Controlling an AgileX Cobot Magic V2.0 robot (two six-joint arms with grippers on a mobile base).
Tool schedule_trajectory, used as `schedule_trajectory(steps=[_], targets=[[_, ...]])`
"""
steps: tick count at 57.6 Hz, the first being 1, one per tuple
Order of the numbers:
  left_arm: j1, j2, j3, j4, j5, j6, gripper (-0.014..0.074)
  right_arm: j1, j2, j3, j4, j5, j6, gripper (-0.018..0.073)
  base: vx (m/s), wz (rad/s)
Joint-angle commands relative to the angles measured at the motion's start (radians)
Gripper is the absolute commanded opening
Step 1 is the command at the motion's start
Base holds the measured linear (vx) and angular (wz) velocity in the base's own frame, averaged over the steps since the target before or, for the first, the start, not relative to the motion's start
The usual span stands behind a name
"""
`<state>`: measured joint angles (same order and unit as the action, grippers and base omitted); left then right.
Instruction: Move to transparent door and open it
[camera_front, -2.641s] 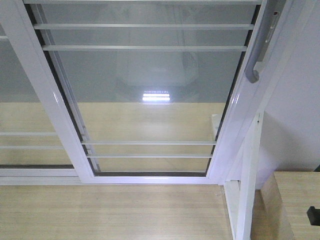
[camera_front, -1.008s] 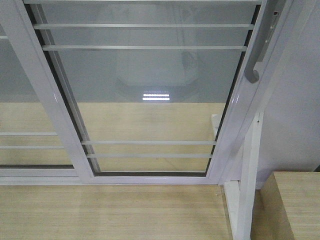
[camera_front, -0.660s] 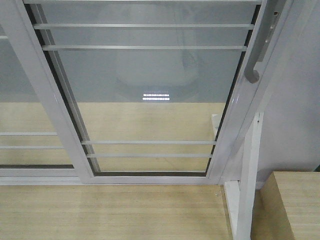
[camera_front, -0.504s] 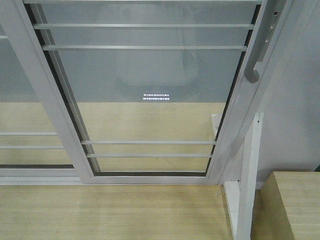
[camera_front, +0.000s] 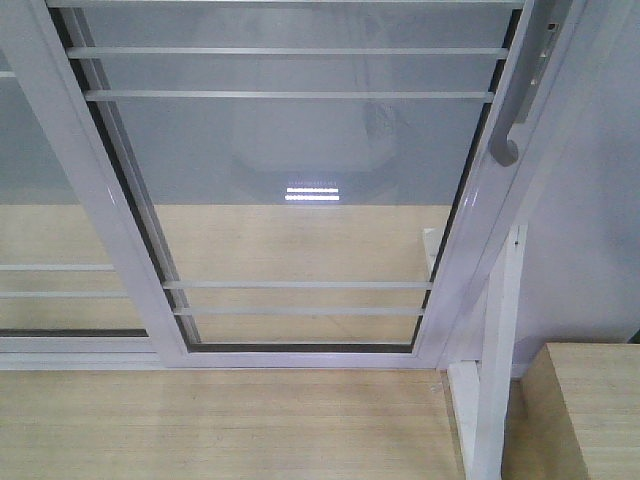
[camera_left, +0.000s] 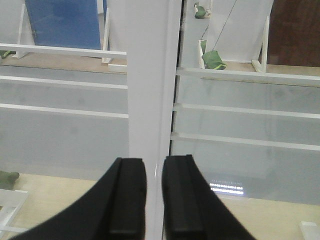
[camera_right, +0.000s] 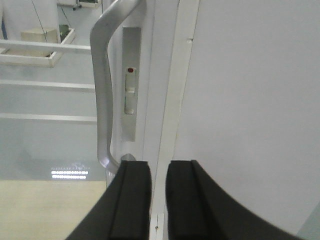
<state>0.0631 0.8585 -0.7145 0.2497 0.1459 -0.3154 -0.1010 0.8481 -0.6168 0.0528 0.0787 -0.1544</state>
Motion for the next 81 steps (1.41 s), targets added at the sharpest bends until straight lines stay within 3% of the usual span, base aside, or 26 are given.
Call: schedule_trajectory(steps=[1, 13, 22, 33, 41, 64, 81], targets=[[-0.003, -0.007, -0.03, -0.006, -0.074, -0.008, 0.034, -0.006, 0.001, -0.033, 0.004, -0.058, 0.009, 0.0327, 0.0, 0.0], [-0.003, -0.007, -0.03, -0.006, -0.042, -0.009, 0.0349, -0.005, 0.038, -0.033, 0.087, -0.056, 0.112, 0.0422, 0.0, 0.0], [-0.003, -0.007, -0.03, -0.007, 0.142, 0.023, 0.0349, 0.066, 0.111, -0.034, 0.099, -0.061, 0.089, 0.0422, 0.0, 0.0], [-0.003, -0.007, -0.03, -0.106, 0.371, 0.028, 0.0349, 0.172, 0.277, -0.049, 0.097, -0.277, 0.031, 0.0422, 0.0, 0.0], [-0.003, -0.007, -0.03, -0.159, 0.452, 0.029, 0.0349, 0.175, 0.407, -0.121, 0.094, -0.365, -0.008, 0.0422, 0.0, 0.0], [-0.003, -0.007, -0.03, -0.16, 0.395, 0.029, 0.0349, 0.174, 0.732, -0.465, 0.076, -0.384, -0.007, 0.0421, 0.0, 0.0], [-0.003, -0.007, -0.03, -0.16, 0.393, 0.029, 0.0349, 0.174, 0.861, -0.58, 0.069, -0.387, -0.007, 0.0421, 0.0, 0.0]])
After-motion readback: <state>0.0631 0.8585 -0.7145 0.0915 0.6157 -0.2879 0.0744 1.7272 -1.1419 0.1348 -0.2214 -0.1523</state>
